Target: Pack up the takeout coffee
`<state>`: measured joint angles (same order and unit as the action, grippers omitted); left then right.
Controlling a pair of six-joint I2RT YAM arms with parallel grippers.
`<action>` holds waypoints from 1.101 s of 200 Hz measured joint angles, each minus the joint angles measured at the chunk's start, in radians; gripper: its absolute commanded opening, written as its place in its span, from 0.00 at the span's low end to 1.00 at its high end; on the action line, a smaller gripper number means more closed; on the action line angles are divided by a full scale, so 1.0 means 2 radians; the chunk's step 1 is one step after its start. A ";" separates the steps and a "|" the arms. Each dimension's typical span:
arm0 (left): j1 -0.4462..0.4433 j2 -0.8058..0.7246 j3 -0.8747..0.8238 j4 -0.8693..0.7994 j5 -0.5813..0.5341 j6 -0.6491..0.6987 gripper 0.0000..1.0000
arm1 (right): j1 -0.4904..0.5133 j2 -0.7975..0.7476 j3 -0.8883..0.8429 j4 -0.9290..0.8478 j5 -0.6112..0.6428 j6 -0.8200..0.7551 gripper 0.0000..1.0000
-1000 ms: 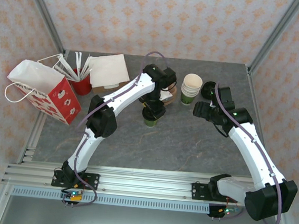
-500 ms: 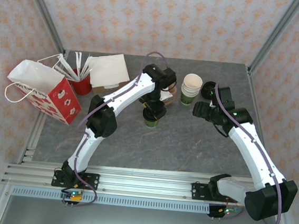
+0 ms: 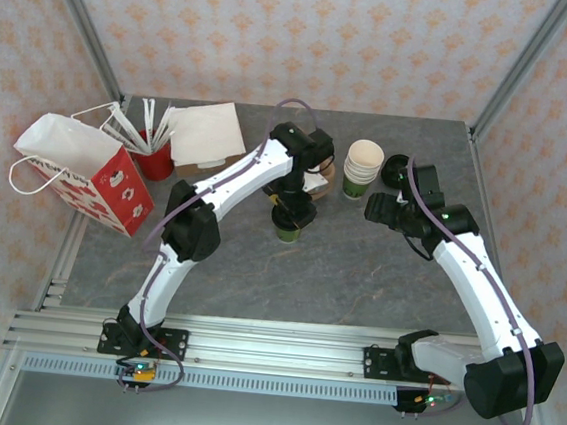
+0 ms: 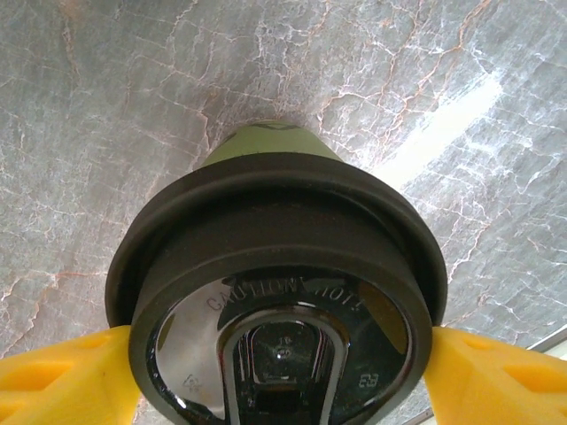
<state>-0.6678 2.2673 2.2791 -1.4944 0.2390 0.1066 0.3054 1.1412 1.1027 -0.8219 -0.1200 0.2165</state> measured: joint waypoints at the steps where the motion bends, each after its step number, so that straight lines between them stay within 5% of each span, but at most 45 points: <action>1: 0.000 0.000 0.000 0.000 0.000 0.000 0.81 | 0.000 0.000 0.000 0.000 0.000 0.000 0.78; 91: 0.007 -0.114 -0.092 0.073 0.010 -0.012 0.76 | 0.017 -0.012 -0.008 0.013 -0.015 0.001 0.75; 153: 0.066 -0.318 -0.306 0.208 0.029 -0.078 0.72 | 0.120 0.019 -0.023 0.087 -0.059 0.009 0.68; 220: 0.116 -0.384 -0.429 0.270 -0.008 -0.129 0.73 | 0.209 0.127 0.048 0.087 -0.030 -0.027 0.78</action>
<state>-0.4362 1.4998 1.4216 -0.9535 0.2234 -0.1520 0.7227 1.3945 1.1995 -0.6483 -0.1802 0.1619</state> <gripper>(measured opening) 0.728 0.775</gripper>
